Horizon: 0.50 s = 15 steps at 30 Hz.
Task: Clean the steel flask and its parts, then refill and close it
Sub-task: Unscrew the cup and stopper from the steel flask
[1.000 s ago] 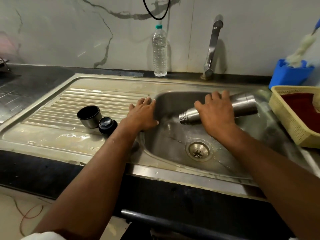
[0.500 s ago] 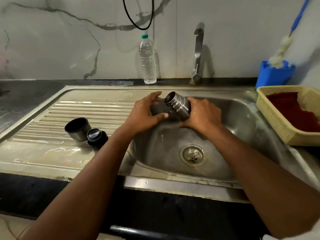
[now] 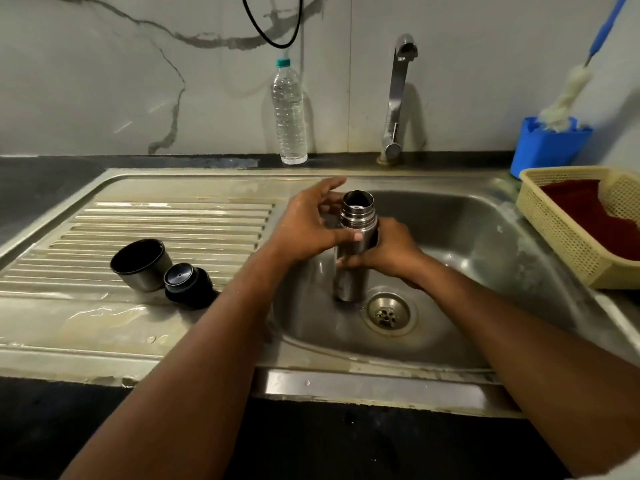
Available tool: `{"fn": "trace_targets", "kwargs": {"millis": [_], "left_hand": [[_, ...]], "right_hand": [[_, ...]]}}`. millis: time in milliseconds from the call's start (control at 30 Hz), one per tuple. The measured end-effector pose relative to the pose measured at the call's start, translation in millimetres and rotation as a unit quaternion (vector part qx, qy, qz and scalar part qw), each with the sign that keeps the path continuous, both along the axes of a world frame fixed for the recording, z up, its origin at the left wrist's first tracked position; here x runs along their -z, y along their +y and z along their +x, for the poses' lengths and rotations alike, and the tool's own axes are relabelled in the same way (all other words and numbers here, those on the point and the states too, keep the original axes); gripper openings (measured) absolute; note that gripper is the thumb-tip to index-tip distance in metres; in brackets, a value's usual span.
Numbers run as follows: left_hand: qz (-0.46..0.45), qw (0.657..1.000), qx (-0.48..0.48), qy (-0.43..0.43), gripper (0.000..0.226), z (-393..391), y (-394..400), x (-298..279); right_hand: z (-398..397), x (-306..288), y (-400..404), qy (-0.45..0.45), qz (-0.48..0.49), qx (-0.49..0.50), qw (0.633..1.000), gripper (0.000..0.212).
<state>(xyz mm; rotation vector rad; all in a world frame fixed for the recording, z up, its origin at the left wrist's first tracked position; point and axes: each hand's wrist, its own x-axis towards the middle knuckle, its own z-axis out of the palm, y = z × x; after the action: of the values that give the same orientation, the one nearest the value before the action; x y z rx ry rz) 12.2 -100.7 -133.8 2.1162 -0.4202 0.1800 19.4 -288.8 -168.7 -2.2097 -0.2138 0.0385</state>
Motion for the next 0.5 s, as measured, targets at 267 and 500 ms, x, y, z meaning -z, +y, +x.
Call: {"fn": "trace_targets", "kwargs": {"millis": [267, 500], "left_hand": [[0.007, 1.0, -0.003, -0.01, 0.057, 6.7, 6.9, 5.0], [0.044, 0.999, -0.02, -0.006, 0.054, 10.9, 6.3, 9.6]], "right_hand": [[1.0, 5.2, 4.5, 0.021, 0.042, -0.035, 0.998, 0.074], [16.5, 16.7, 1.1, -0.006, 0.069, -0.009, 0.998, 0.08]]}}
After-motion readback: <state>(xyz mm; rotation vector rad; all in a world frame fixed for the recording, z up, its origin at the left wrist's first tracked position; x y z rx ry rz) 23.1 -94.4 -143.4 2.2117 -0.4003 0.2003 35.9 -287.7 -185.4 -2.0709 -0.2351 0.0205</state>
